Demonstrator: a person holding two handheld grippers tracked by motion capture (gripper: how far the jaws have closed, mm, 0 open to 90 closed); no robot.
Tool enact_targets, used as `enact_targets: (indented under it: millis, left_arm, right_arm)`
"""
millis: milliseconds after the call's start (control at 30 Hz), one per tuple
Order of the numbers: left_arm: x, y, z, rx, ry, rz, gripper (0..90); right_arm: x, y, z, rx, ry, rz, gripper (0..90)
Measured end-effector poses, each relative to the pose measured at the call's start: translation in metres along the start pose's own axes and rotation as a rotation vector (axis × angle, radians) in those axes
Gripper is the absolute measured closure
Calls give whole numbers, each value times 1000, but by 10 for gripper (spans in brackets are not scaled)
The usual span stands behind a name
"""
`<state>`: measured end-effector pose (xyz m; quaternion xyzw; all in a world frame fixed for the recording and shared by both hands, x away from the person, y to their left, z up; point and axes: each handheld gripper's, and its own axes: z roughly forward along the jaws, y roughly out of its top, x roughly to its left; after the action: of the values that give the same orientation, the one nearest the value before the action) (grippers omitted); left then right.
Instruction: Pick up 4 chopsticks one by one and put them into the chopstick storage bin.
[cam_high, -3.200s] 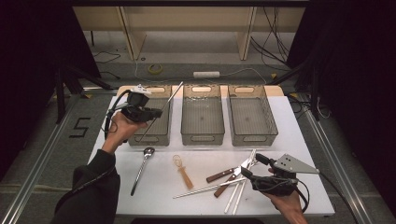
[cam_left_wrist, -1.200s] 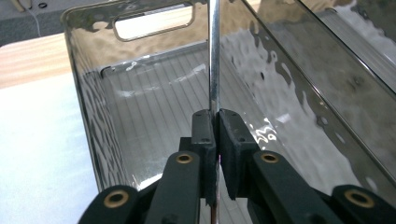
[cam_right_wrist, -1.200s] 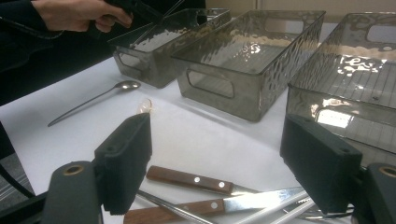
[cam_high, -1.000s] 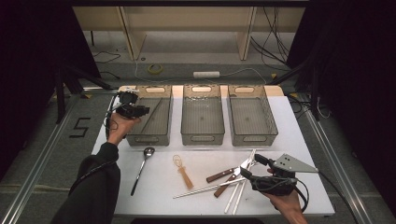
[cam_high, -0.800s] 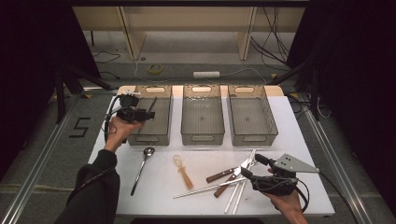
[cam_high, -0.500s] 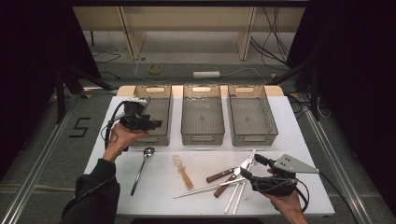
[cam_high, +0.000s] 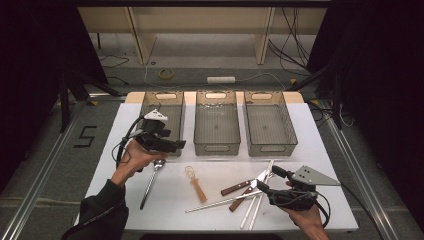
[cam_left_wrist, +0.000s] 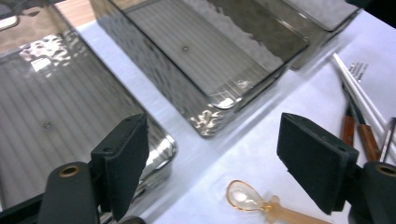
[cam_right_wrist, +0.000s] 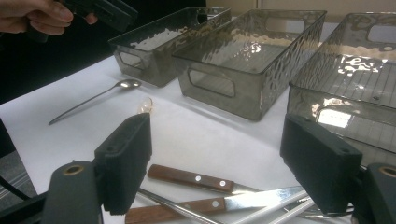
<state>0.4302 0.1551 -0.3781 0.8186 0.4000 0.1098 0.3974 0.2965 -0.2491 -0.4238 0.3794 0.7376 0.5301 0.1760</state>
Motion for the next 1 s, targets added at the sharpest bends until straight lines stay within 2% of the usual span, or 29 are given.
enact_targets:
  millis: [333, 500, 667, 1000]
  left_arm:
    - [-35, -10, 2, 36, -36, 75, 238]
    - [-48, -17, 5, 52, -54, 101, 238]
    - [-64, -22, 11, 72, -112, 141, 238]
    - [-88, -33, 23, 126, -172, 191, 217]
  right_arm:
    - [-1, 0, 0, 9, -9, 10, 261]
    - [-1, -1, 0, 21, -21, 11, 262]
    - [-2, -1, 1, 31, -31, 17, 263]
    - [-3, -1, 1, 32, -30, 21, 263]
